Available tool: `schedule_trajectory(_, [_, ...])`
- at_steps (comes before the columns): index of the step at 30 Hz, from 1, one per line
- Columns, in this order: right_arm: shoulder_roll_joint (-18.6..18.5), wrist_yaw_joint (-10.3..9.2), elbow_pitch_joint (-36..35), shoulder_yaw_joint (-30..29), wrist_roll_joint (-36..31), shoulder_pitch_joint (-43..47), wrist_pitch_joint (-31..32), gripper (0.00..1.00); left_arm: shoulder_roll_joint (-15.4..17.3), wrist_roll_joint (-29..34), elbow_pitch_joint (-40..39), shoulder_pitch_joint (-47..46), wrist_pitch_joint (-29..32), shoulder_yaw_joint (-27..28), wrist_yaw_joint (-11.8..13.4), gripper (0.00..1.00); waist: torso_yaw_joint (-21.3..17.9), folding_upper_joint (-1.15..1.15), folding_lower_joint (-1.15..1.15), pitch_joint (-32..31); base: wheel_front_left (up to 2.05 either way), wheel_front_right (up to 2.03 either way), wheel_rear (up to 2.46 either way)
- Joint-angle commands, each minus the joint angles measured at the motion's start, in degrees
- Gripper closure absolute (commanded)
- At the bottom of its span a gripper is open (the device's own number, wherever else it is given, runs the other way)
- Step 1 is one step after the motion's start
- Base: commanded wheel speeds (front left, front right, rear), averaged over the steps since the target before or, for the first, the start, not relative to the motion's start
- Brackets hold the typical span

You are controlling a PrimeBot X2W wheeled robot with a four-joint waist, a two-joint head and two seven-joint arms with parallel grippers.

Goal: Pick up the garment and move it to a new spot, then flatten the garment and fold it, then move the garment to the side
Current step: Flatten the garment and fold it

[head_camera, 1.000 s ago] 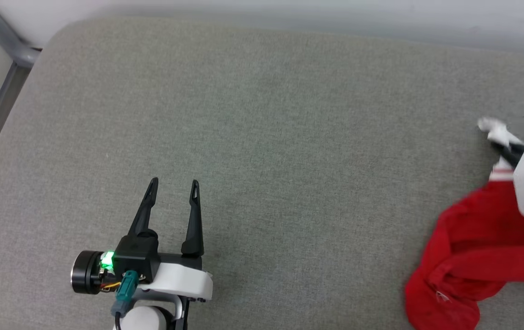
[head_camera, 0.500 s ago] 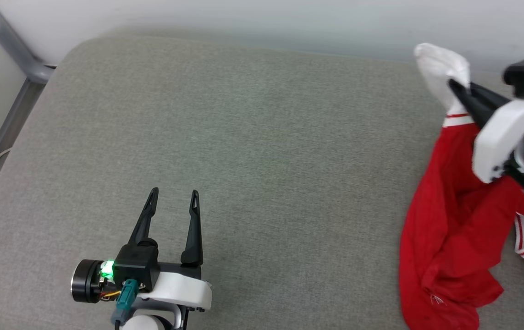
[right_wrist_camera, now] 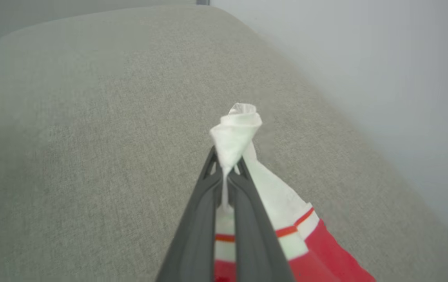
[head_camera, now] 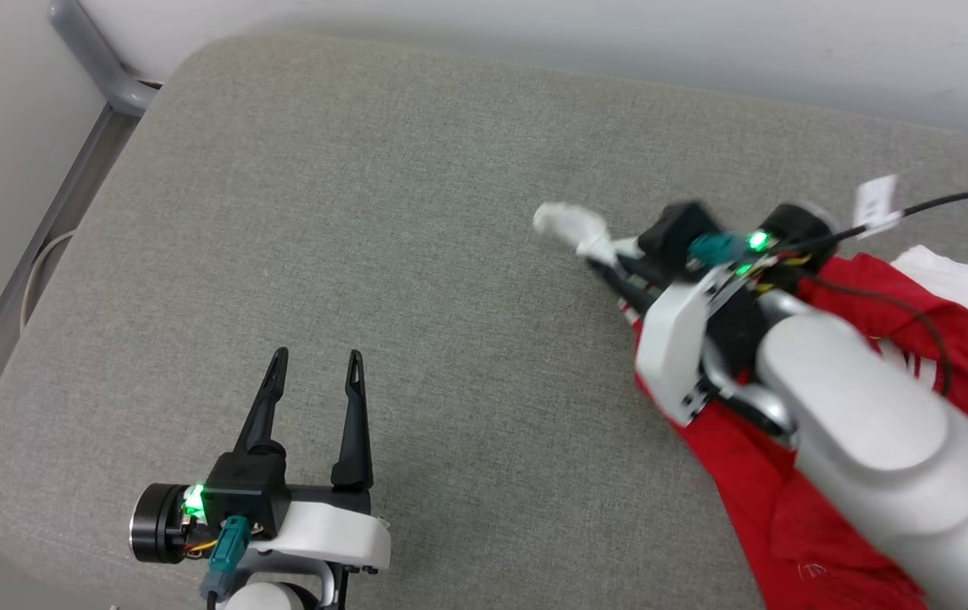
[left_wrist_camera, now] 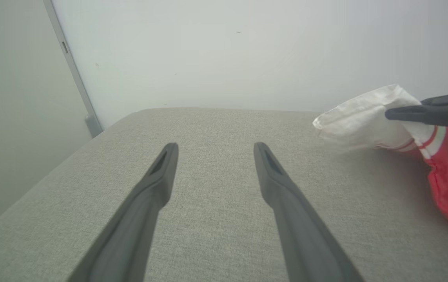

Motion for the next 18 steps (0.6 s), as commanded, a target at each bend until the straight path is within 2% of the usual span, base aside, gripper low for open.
schedule_trajectory(1, [1.28, -0.07, 1.09, 2.76, 0.48, 0.29, -0.6, 1.0, -0.06, -0.11, -0.08, 0.06, -0.14, 0.12, 0.34, 0.0, 0.12, 0.0, 0.0, 0.23, 0.0, 0.0, 0.0])
schedule_trajectory(9, [5.21, -0.07, 6.31, 16.99, 4.96, 3.62, -0.75, 1.0, -0.05, -0.6, 0.13, -0.59, -0.14, 0.31, 0.84, 0.0, -0.29, 0.0, 0.0, 1.31, 0.0, 0.0, 0.0])
schedule_trajectory(16, [6.59, -0.04, 9.59, 21.65, 9.12, 4.5, 0.02, 1.0, -0.05, -0.97, 0.62, -1.19, -0.14, 0.24, 0.95, 0.0, -1.03, 0.0, 0.0, 1.75, 0.0, 0.0, 0.0])
schedule_trajectory(17, [6.7, -0.04, 10.21, 21.97, 9.23, 3.54, -1.42, 0.81, -0.05, -0.77, 0.94, -1.14, -0.14, 0.55, 0.89, 0.0, -1.54, 0.0, 0.0, 1.5, 0.0, 0.0, 0.0])
schedule_trajectory(18, [6.7, -0.04, 10.21, 21.97, 9.23, 3.54, -1.42, 0.81, -0.05, -0.77, 0.94, -1.14, -0.14, 0.55, 0.89, 0.0, -1.54, 0.0, 0.0, 1.5, 0.0, 0.0, 0.0])
